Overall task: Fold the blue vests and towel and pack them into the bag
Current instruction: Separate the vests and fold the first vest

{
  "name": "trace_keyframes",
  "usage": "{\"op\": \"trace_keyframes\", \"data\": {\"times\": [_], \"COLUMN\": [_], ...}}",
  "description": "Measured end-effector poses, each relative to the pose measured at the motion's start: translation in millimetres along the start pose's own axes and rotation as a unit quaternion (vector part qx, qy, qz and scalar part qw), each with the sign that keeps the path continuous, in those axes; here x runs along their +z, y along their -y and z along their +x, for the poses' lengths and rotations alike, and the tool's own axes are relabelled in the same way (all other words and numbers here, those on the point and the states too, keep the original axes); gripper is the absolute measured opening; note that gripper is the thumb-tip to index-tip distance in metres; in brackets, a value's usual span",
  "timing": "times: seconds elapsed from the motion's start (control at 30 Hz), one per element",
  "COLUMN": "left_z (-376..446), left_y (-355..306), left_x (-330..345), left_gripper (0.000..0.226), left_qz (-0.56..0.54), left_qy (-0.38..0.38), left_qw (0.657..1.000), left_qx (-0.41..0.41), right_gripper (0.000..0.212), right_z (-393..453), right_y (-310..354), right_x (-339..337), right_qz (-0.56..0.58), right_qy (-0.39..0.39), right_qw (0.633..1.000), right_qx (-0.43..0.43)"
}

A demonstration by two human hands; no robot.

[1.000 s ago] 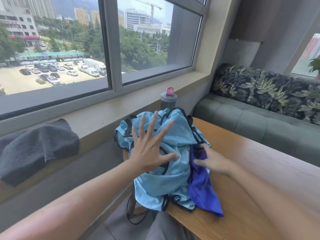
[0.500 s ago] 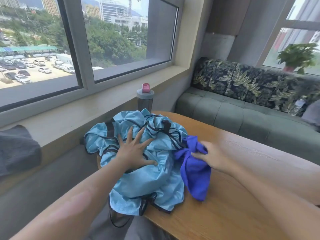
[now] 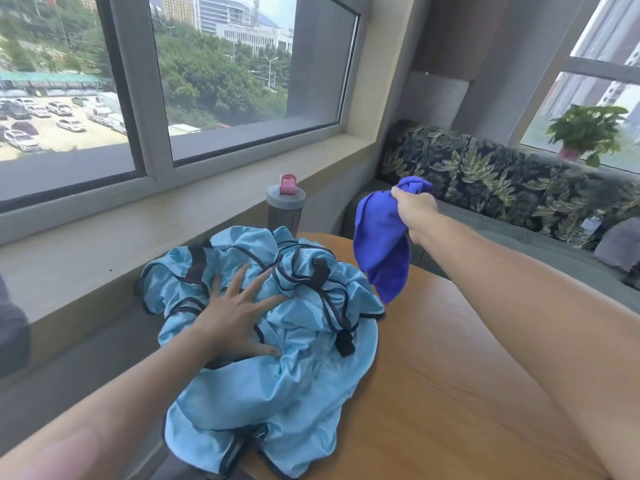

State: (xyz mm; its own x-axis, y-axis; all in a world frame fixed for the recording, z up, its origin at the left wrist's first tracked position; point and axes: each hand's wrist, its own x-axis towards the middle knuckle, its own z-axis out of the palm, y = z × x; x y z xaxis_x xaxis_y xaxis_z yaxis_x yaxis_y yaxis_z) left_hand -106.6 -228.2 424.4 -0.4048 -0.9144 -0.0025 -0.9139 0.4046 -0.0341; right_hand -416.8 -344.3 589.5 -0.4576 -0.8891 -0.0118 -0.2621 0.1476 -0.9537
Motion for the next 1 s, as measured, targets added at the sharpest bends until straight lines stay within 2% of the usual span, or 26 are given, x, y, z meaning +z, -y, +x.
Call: {"op": "trace_keyframes", "data": {"times": [0.07,0.2,0.3,0.47,0.63,0.7,0.8,0.87,1.0], "left_z": [4.1,7.6,7.4,7.7,5.7,4.8,2.6,-1.1,-18.8], "left_y": [12.5,34.4,40.4,42.2,48.0,47.7,44.4,39.1,18.3], "left_x": [2.8,2.5,3.3,0.2,-6.0,-12.0,-28.9,-39.4,-48.1], "left_gripper": [0.109,0.109,0.107,0.105,0.105,0.106,0.105,0.103,0.096], "left_qz": [-0.003,0.010,0.020,0.030,0.014,0.006,0.003,-0.007,-0.049], "left_qy": [-0.003,0.007,-0.003,0.004,0.010,0.018,0.024,0.014,-0.067], "left_qw": [1.000,1.000,1.000,0.999,0.999,0.999,0.999,1.000,0.997], "left_qx": [0.006,0.012,0.022,0.028,0.030,0.030,0.026,0.014,0.008], "right_gripper": [0.052,0.060,0.049,0.058,0.084,0.077,0.072,0.076,0.094], "right_z": [10.3,18.3,6.4,-46.6,-138.9,-155.2,-163.5,-165.5,-185.8], "right_y": [1.2,-30.1,-64.9,-118.8,-170.5,-176.8,-172.2,-171.0,-174.7], "right_x": [24.7,54.8,58.4,46.2,48.1,65.2,88.6,90.2,61.0], "right_qz": [0.032,0.021,-0.045,-0.215,-0.256,-0.237,-0.221,-0.231,-0.286], "right_qy": [0.027,0.143,0.134,0.174,0.262,0.282,0.280,0.250,0.169], "right_qw": [0.999,0.987,0.987,0.961,0.927,0.924,0.930,0.937,0.942], "right_qx": [0.023,0.075,0.080,0.003,-0.080,-0.101,-0.083,-0.074,-0.039]}}
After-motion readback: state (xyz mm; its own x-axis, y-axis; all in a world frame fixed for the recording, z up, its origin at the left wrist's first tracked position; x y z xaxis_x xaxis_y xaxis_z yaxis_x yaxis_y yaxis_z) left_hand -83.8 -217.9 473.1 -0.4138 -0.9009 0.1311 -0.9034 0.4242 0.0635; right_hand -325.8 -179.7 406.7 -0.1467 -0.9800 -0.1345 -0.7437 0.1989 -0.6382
